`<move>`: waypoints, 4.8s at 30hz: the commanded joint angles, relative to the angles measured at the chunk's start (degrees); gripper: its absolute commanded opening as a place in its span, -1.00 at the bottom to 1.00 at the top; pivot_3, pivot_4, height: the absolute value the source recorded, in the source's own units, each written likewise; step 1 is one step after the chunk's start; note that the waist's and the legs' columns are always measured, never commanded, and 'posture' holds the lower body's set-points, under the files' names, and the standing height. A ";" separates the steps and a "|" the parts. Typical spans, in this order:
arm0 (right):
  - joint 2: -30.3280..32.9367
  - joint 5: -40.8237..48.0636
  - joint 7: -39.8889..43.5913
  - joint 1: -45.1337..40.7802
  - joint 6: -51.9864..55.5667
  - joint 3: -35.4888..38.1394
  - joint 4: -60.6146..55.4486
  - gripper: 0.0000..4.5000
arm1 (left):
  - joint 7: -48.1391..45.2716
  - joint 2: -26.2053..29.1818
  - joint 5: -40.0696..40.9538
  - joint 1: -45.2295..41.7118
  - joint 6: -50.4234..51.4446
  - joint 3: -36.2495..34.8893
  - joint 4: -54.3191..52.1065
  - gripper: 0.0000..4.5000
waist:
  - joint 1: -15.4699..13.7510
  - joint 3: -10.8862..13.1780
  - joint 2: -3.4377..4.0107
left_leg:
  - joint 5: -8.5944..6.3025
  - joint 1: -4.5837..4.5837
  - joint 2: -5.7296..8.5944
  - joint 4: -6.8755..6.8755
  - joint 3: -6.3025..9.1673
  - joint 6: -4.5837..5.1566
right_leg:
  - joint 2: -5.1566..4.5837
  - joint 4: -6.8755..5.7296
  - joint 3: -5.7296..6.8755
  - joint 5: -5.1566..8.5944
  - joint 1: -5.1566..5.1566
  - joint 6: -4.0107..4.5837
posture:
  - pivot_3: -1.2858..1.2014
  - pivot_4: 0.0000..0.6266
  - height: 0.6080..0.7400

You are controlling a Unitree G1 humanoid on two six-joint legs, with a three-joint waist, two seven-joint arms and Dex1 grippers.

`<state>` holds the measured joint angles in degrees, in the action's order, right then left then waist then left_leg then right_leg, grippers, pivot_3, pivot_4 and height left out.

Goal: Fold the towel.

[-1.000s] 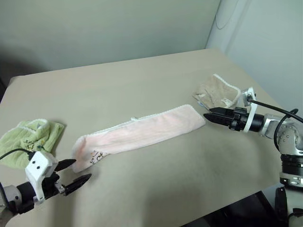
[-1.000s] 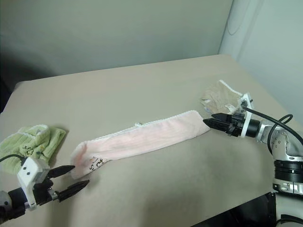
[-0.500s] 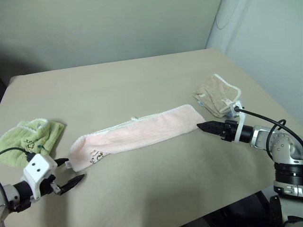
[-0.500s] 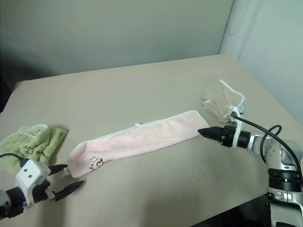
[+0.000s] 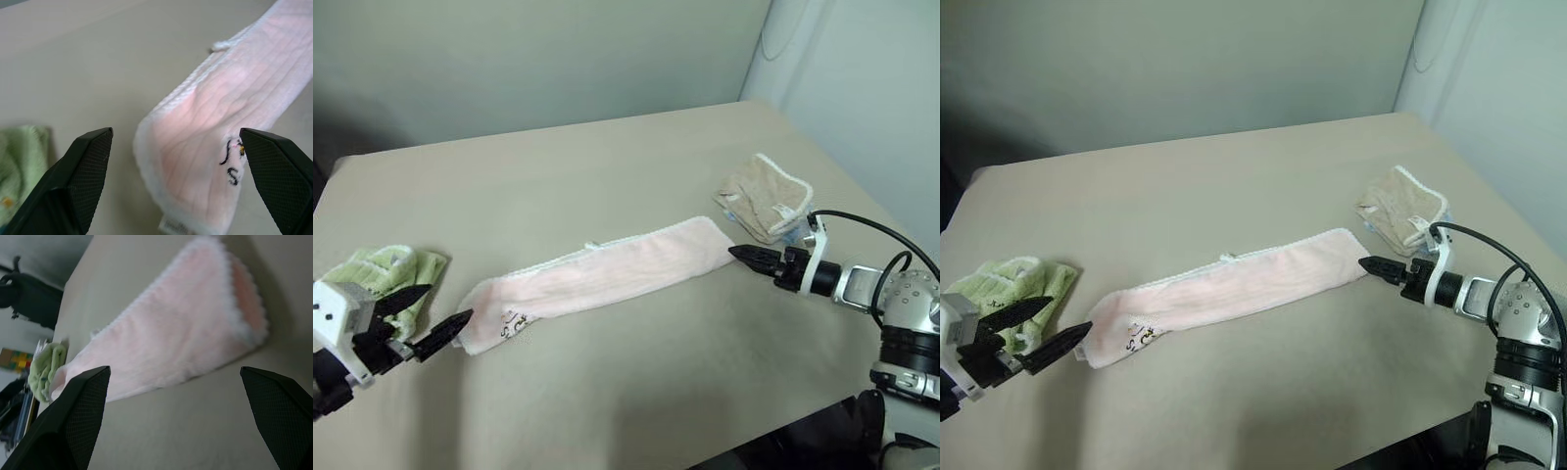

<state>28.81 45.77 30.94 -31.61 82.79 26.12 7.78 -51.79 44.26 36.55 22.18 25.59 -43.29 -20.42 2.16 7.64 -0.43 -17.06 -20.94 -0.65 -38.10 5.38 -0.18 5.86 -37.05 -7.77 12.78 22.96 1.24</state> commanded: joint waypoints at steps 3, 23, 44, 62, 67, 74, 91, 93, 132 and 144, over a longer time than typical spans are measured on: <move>-2.33 -0.20 -3.53 -1.19 0.41 1.41 2.29 1.00 | 2.29 -1.12 2.97 -2.16 1.97 3.12 -5.64 1.00 | -0.02 0.00 0.00 | 0.00 -0.01 0.00 0.03 0.00 0.00 | 0.01 -0.03 0.01 -0.01 0.05 0.02 | 0.03 -0.52 1.00; -9.83 -9.25 -5.90 -16.04 -23.09 -1.75 33.29 1.00 | 7.95 -4.32 5.09 -3.04 3.46 9.98 -13.62 1.00 | 1.12 -0.22 -0.36 | -0.05 0.57 0.00 -0.14 -0.04 0.09 | -0.03 0.14 -0.05 -0.30 -0.34 -0.04 | 0.03 -0.52 1.00; -1.32 -7.74 -0.25 -8.57 -19.30 -7.52 9.38 -0.99 | 10.51 -5.50 5.56 -2.97 2.75 11.41 -14.51 1.00 | -1.28 -0.08 -0.14 | -0.07 -0.14 0.14 -0.13 -0.02 0.13 | -0.17 0.19 -0.01 -0.33 0.03 -0.15 | 0.03 -0.52 1.00; 16.06 -27.83 22.13 -12.25 -46.39 -36.47 -10.63 -0.99 | 11.53 -6.55 3.54 -5.96 1.96 15.97 -13.21 1.00 | -0.63 0.03 0.05 | -0.04 -0.13 0.13 0.02 -0.03 0.08 | -0.11 0.16 -0.04 -0.26 0.13 -0.20 | 0.03 -0.52 1.00; 11.59 -32.53 24.07 -13.23 -48.89 -44.81 -14.75 -0.99 | 12.54 -7.51 3.37 -6.38 1.89 16.88 -13.71 1.00 | -0.54 0.03 0.04 | 0.00 -0.11 0.13 -0.01 -0.02 0.03 | -0.10 0.12 -0.04 -0.27 0.13 -0.20 | 0.03 -0.52 1.00; 2.62 -38.70 24.12 -14.16 -50.25 -54.38 -14.04 -0.99 | 13.74 -8.68 3.01 -6.88 1.64 18.15 -14.36 1.00 | -0.45 0.02 0.02 | 0.05 -0.08 0.12 -0.04 -0.02 -0.05 | -0.11 0.11 -0.03 -0.28 0.13 -0.19 | 0.03 -0.52 1.00; -4.59 -37.54 26.40 -12.61 -46.86 -51.92 -10.38 0.09 | 14.50 -9.08 3.88 -5.69 1.90 17.15 -15.35 1.00 | -0.64 -0.01 -0.02 | 0.31 -0.10 0.13 -0.06 -0.02 -0.50 | -0.13 0.13 -0.01 -0.28 0.12 -0.17 | 0.03 -0.52 1.00; -4.96 -35.46 26.31 -12.61 -45.29 -49.66 -11.61 0.40 | 14.47 -8.97 3.97 -5.84 1.97 17.12 -15.19 1.00 | -0.63 -0.01 -0.02 | 0.38 -0.10 0.13 -0.05 -0.02 -0.62 | -0.13 0.13 -0.01 -0.28 0.12 -0.17 | 0.03 -0.52 1.00; -10.65 -27.30 32.37 -16.76 -61.25 -34.93 4.49 -0.81 | 41.24 -22.87 49.47 28.92 7.97 6.55 -28.22 1.00 | -0.63 0.04 0.02 | 0.47 0.29 0.14 0.01 -0.04 -0.82 | -0.11 0.05 0.00 0.16 -0.20 0.16 | 0.03 -0.52 1.00; -11.45 -26.93 29.39 -16.13 -61.04 -32.76 3.53 -0.81 | 66.19 -25.10 58.46 10.41 4.79 16.55 -14.16 1.00 | -0.94 0.08 0.04 | 0.48 0.47 0.16 0.00 -0.04 -0.83 | -0.11 0.06 0.01 -0.01 -0.41 -0.07 | 0.03 -0.52 1.00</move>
<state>17.33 17.33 61.05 -47.06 21.82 -8.16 13.59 13.01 19.07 93.81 33.04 30.92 -27.82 -36.17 1.22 7.72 -0.39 -16.58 -20.41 -0.49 -38.09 5.34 -1.01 5.74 -37.00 -7.76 12.77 22.50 1.16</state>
